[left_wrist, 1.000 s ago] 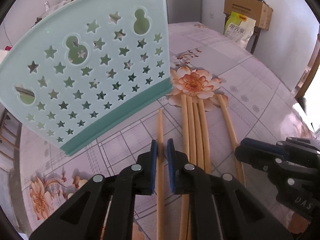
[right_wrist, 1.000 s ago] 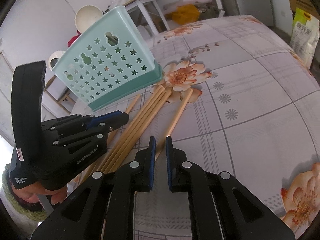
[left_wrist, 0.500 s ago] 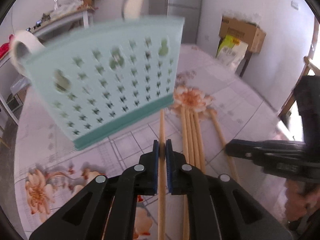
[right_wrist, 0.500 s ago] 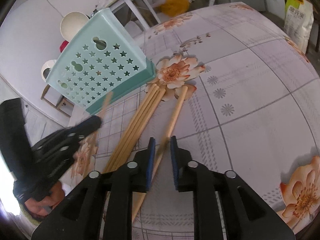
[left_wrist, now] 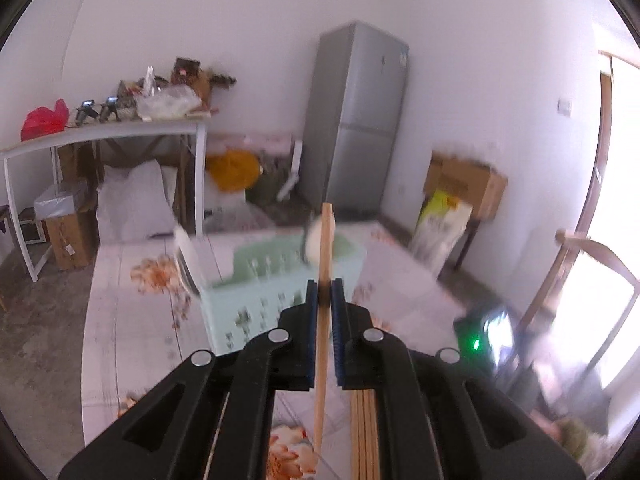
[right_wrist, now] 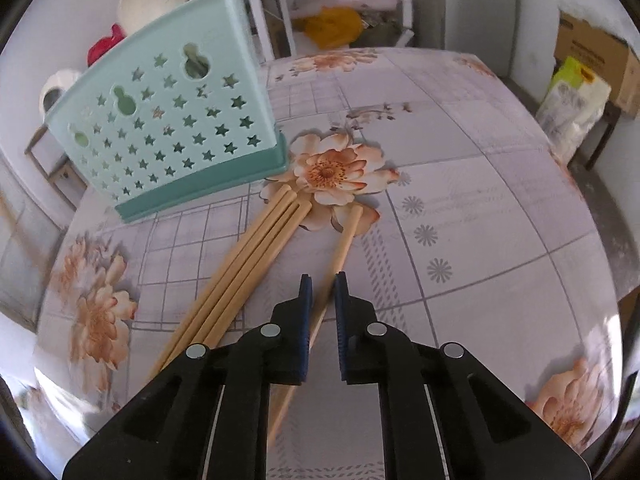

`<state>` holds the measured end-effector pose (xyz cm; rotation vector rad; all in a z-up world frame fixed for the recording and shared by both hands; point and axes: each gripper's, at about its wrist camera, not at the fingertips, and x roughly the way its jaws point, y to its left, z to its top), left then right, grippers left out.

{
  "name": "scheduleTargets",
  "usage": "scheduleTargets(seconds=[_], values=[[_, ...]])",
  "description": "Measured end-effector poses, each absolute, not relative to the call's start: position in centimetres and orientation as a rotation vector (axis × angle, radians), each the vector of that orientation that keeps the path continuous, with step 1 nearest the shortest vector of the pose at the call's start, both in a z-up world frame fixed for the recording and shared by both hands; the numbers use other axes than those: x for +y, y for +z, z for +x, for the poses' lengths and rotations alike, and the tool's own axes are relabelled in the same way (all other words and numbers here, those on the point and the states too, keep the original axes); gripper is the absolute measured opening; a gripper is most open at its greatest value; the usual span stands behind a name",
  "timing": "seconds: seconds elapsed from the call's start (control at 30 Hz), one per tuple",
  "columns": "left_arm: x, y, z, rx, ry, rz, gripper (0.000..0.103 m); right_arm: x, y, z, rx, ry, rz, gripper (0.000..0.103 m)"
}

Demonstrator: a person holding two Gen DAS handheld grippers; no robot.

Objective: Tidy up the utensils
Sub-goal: 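Drop the chopstick into the green holder with the left tool while the right tool grasps another chopstick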

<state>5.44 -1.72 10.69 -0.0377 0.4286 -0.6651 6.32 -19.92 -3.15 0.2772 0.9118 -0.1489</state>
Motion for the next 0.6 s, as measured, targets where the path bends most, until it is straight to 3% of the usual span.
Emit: scheduleTargets(seconds=[0.6], values=[[-5.6,21.7,9.0,0.138,-0.627,-0.130,0.006,-24.6,-3.2,3.6,0.891,-0.107,0.466,0.005]])
